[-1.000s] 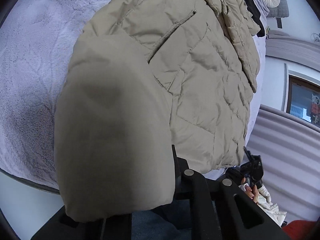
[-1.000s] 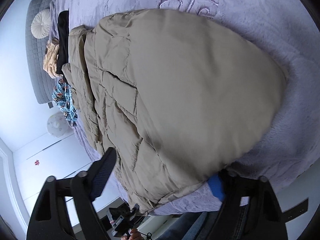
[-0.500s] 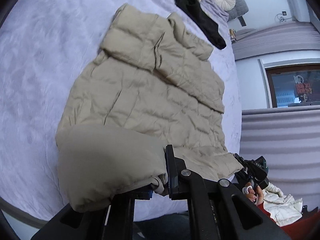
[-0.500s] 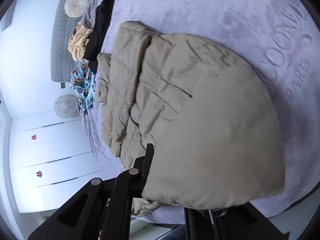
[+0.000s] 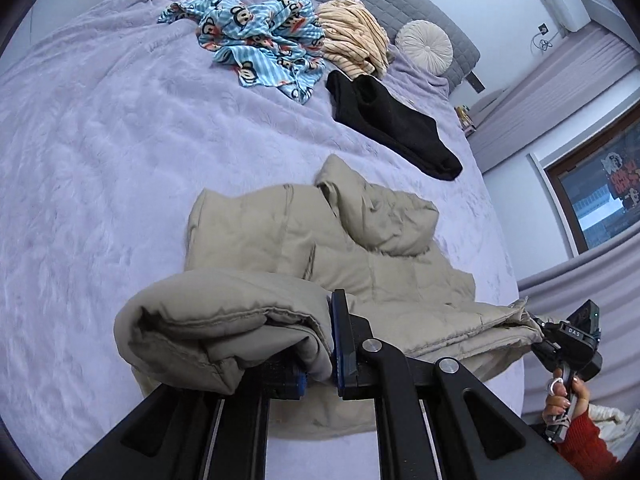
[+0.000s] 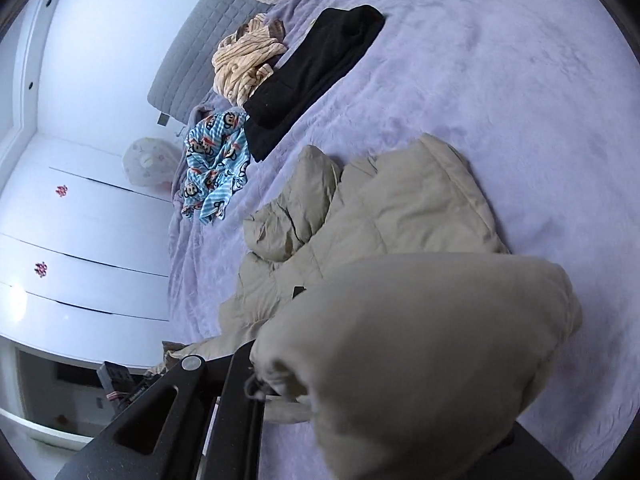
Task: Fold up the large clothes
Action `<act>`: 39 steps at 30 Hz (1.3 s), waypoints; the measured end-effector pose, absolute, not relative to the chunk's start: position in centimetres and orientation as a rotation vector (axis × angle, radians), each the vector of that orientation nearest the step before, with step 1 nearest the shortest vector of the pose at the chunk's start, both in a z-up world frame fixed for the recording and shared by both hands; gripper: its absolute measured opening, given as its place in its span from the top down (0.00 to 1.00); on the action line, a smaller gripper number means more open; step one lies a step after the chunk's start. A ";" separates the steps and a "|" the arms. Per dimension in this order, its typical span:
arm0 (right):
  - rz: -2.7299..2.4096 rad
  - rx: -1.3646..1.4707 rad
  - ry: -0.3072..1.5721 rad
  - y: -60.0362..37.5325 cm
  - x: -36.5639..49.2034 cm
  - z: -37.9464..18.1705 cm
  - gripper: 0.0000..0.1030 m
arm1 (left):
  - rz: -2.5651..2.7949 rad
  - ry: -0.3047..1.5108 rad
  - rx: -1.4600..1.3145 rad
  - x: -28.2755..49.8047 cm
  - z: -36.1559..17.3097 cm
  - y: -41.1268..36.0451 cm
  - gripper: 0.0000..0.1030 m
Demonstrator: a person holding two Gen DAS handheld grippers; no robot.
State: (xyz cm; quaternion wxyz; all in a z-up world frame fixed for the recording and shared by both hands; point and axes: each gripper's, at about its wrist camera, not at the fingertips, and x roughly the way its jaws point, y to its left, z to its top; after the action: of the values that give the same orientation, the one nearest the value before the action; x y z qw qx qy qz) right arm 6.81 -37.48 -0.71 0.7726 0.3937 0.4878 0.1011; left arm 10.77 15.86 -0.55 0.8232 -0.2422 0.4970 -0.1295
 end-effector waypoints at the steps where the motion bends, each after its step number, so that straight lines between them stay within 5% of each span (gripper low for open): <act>1: 0.213 0.837 1.063 -37.3 8.2 -1.2 0.91 | -0.258 1.054 -0.502 12.1 -1.1 15.8 0.89; 15: 0.121 0.870 1.133 -36.7 18.2 -12.5 0.91 | -0.106 1.140 -0.385 20.7 -10.4 13.6 0.89; 23: 0.149 0.818 1.130 -36.7 17.8 -10.2 0.84 | -0.051 1.086 -0.313 19.1 -6.9 12.2 0.87; 24: 0.153 0.811 1.126 -36.8 17.8 -9.8 0.77 | -0.060 1.079 -0.298 18.9 -6.4 12.0 0.82; 25: 0.153 0.805 1.117 -36.7 17.8 -9.3 0.63 | -0.071 1.071 -0.286 18.7 -5.9 11.8 0.59; 26: 0.152 0.802 1.107 -36.8 17.8 -8.9 0.52 | -0.069 1.058 -0.269 18.4 -5.5 11.8 0.19; 27: 0.151 0.799 1.088 -36.9 17.7 -8.3 0.34 | -0.049 1.026 -0.239 18.0 -4.9 11.6 0.04; 28: 0.150 0.796 1.075 -37.0 17.6 -7.9 0.31 | -0.038 0.989 -0.208 17.6 -4.3 11.6 0.00; 33: 0.187 0.753 1.070 -37.1 16.7 -6.6 0.34 | -0.072 0.986 -0.120 17.5 -3.7 11.0 0.00; 34: 0.194 0.728 1.084 -36.9 16.5 -6.7 0.49 | -0.079 0.993 -0.119 17.6 -3.9 10.9 0.01; 36: 0.214 0.661 1.126 -36.3 16.3 -7.1 0.77 | -0.111 1.013 -0.126 17.8 -4.8 10.3 0.19; 37: 0.222 0.626 1.145 -36.0 16.4 -7.4 0.78 | -0.132 1.034 -0.135 18.2 -5.4 9.9 0.31; 39: 0.240 0.549 1.177 -35.0 16.7 -8.1 0.79 | -0.168 1.059 -0.155 18.9 -6.7 8.7 0.37</act>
State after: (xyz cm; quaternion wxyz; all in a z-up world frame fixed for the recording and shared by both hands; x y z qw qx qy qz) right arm 16.73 -34.97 -8.11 0.7899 0.2549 0.5465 0.1115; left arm 18.85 8.75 -6.75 0.8569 -0.0737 0.5039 -0.0798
